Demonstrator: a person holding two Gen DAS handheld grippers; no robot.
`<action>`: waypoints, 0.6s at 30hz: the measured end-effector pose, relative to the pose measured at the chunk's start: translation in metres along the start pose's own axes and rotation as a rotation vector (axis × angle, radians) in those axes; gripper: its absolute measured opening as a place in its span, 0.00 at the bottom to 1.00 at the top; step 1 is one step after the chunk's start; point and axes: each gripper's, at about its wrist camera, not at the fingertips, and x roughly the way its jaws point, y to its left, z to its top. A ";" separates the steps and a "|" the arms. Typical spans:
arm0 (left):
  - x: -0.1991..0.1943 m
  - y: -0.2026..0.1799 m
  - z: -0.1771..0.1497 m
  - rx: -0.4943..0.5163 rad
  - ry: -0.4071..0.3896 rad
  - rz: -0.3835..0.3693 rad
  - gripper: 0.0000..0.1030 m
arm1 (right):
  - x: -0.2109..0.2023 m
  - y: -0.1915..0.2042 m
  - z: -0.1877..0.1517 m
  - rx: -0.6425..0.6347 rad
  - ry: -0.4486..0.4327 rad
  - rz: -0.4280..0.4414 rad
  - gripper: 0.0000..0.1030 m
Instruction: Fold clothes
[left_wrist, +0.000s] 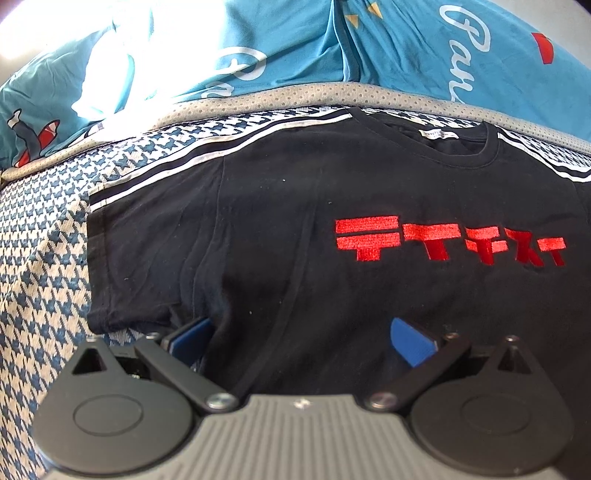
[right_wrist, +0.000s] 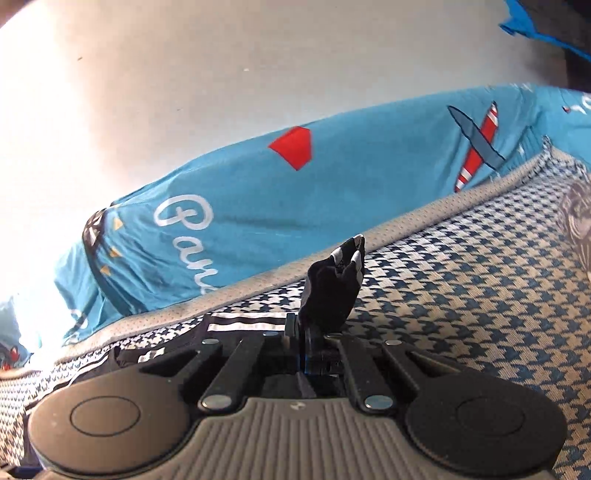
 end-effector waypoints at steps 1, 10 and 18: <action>0.000 0.000 0.000 0.000 -0.001 0.001 1.00 | 0.001 0.008 -0.003 -0.026 -0.001 0.008 0.05; -0.001 0.000 -0.001 0.001 -0.006 -0.002 1.00 | 0.028 0.067 -0.034 -0.168 0.077 0.063 0.05; 0.000 0.002 -0.001 0.011 -0.002 -0.014 1.00 | 0.054 0.071 -0.041 -0.019 0.222 0.124 0.19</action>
